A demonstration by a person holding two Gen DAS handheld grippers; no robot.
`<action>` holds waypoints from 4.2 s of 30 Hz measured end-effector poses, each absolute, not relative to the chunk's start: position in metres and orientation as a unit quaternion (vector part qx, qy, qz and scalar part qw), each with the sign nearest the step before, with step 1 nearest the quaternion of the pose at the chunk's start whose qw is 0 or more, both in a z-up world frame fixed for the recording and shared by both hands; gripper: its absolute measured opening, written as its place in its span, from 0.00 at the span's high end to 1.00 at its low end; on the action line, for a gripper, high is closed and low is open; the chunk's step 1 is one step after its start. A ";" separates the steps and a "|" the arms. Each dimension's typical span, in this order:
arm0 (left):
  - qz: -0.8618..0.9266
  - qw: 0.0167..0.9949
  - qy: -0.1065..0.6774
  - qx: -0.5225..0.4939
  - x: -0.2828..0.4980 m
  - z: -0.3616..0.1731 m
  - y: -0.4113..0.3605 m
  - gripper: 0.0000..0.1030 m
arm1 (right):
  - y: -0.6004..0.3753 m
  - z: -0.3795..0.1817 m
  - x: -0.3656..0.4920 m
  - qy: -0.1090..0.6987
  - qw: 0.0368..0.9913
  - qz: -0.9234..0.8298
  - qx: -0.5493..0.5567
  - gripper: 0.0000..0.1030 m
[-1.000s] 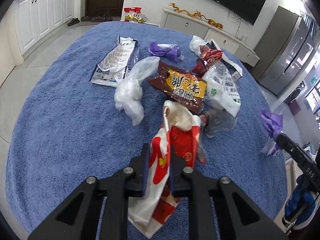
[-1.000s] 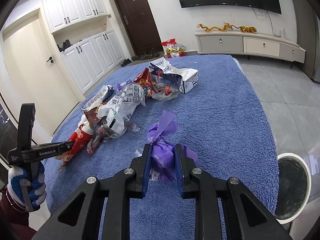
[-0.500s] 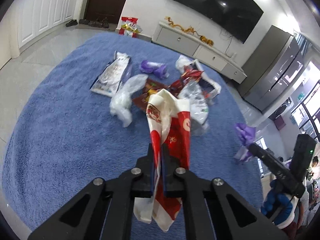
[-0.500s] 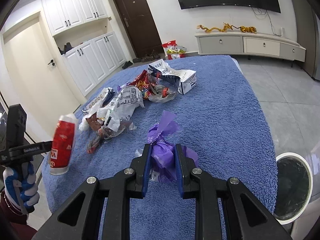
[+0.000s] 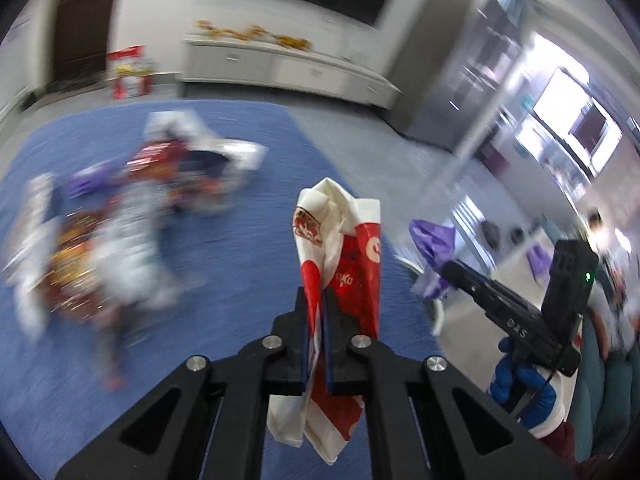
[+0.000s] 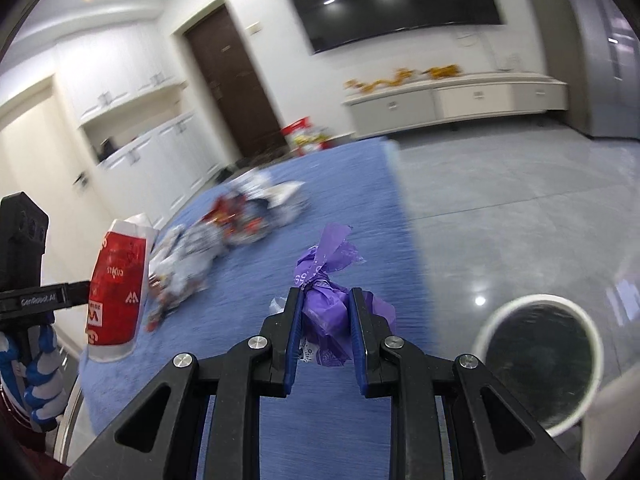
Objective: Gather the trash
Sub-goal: 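Carry both held bags over to the white trash bin, then open both tools above the bin to drop the bags, then grasp the white milk carton with the right tool while the left tool grasps the printed plastic bag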
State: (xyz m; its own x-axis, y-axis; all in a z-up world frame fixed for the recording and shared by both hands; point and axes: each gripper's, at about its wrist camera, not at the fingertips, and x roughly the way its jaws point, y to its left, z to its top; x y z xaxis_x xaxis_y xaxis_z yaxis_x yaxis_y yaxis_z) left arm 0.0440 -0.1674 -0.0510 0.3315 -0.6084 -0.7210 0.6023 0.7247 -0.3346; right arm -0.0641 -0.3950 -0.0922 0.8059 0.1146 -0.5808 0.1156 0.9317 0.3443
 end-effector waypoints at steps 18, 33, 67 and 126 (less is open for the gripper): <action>-0.481 0.700 0.523 0.070 0.064 -0.126 -0.463 0.92 | -0.569 -0.171 -0.087 0.357 0.882 -0.203 0.232 0.75; -0.493 0.736 0.460 0.062 0.044 -0.091 -0.418 0.78 | -0.573 -0.154 -0.123 0.332 0.872 -0.264 0.244 0.61; -0.316 0.866 0.386 0.021 0.060 -0.036 -0.127 0.48 | -0.415 -0.042 -0.071 0.307 0.935 -0.128 0.122 0.45; -0.244 0.881 0.405 -0.030 0.107 -0.030 -0.055 0.86 | -0.295 -0.043 0.092 0.350 0.927 0.131 -0.027 0.62</action>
